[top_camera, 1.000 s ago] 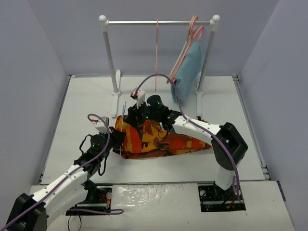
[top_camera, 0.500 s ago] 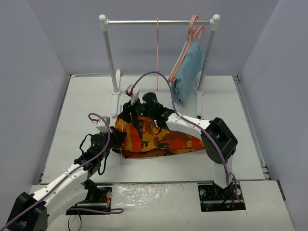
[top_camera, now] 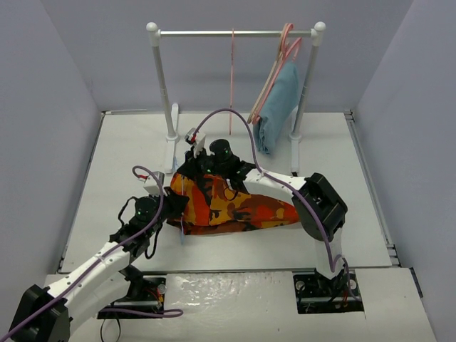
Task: Place the trousers on the hanger
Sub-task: Place trousers on hanger
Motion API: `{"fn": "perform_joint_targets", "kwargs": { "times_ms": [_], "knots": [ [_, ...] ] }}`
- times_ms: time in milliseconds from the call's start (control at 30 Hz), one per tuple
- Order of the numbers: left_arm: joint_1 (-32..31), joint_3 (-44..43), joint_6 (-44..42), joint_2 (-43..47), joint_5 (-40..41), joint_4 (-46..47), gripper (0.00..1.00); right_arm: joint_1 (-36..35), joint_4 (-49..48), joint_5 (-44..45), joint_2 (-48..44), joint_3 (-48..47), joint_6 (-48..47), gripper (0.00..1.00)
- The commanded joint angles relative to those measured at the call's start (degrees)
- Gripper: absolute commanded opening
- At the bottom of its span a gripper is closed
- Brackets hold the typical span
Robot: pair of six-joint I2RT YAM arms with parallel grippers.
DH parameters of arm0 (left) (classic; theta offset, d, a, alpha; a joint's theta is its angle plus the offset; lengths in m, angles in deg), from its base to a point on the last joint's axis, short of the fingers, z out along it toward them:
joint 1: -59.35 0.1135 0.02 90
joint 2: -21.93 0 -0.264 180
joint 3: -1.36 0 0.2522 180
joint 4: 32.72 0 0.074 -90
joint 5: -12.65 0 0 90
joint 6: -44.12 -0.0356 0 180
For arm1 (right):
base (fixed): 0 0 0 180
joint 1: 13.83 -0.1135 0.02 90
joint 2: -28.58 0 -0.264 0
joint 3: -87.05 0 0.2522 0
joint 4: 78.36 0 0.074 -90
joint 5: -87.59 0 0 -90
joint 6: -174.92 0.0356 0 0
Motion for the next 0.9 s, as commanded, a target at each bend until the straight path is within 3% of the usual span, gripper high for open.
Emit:
{"fn": "perform_joint_targets", "kwargs": {
  "times_ms": [0,33,67,133,200,400,567,867],
  "knots": [
    [0.0,-7.35,0.3,-0.08,0.67,-3.27,0.19,-0.19,-4.08,-1.06,-1.9,-2.42,-1.57,0.0],
    [0.01,-8.27,0.14,-0.05,0.87,-4.92,0.3,-0.13,-3.71,-1.21,-2.06,-2.38,-1.74,0.0],
    [0.09,-9.01,0.13,0.1,1.3,-6.37,0.52,-0.12,-3.49,-1.44,-2.22,-2.29,-1.74,0.0],
    [0.31,-11.9,-0.21,0.07,2.18,-11.15,0.67,-0.04,-3.47,-1.75,-2.48,-1.86,-1.81,0.0],
    [0.67,-16.07,-1.29,-0.12,5.85,-18.73,0.75,-0.04,-3.4,-1.45,-3.06,-1.19,-1.74,0.0],
    [5.04,-21.59,-0.17,-3.13,7.87,-29.41,0.78,-0.04,-3.15,0.59,-4.65,0.14,-1.83,0.0],
    [12.54,-21.66,2.83,-7.65,0.57,-29.96,0.78,-0.12,-3.23,1.07,-4.97,0.37,-1.55,0.0],
    [16.02,-25.02,1.5,-18.9,-6.98,-29.16,0.78,-0.6,-3.48,1.29,-5.5,1.04,-1.34,0.0]
  ]
}}
